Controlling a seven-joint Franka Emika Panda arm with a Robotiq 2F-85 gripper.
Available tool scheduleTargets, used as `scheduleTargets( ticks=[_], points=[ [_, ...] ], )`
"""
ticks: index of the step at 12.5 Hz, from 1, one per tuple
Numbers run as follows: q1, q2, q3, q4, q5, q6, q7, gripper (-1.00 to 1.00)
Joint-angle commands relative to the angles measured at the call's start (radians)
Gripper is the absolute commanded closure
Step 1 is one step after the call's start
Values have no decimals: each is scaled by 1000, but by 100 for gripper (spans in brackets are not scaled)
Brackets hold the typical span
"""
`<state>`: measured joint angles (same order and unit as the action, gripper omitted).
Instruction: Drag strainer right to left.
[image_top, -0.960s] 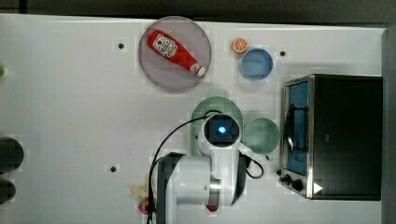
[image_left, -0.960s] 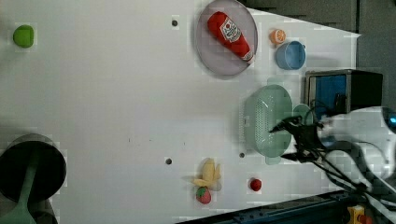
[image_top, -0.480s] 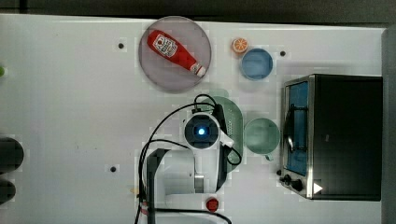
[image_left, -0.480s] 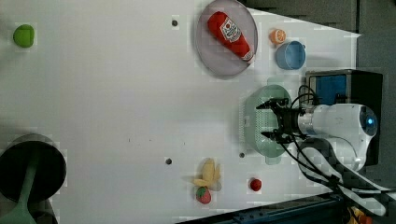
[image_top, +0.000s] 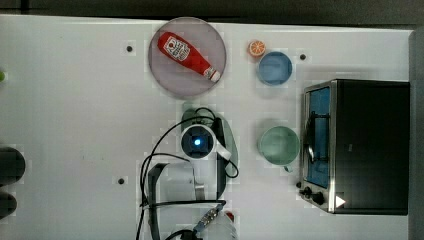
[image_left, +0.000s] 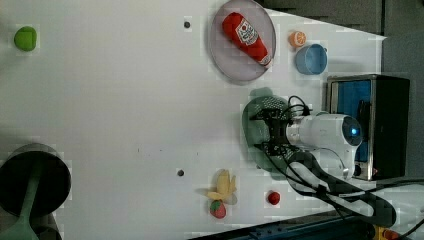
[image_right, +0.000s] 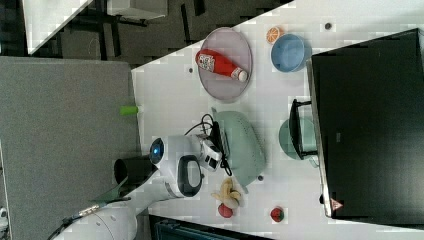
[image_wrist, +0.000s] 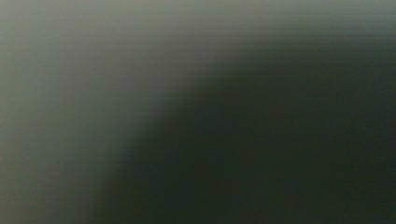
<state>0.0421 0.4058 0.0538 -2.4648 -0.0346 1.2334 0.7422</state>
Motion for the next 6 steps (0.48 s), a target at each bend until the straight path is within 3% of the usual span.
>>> scheduleTargets(
  ticks=[1, 6],
  points=[
    [24, -39, -10, -10, 8, 12, 61, -100],
    [89, -30, 17, 3, 11, 3, 178, -100]
  ],
)
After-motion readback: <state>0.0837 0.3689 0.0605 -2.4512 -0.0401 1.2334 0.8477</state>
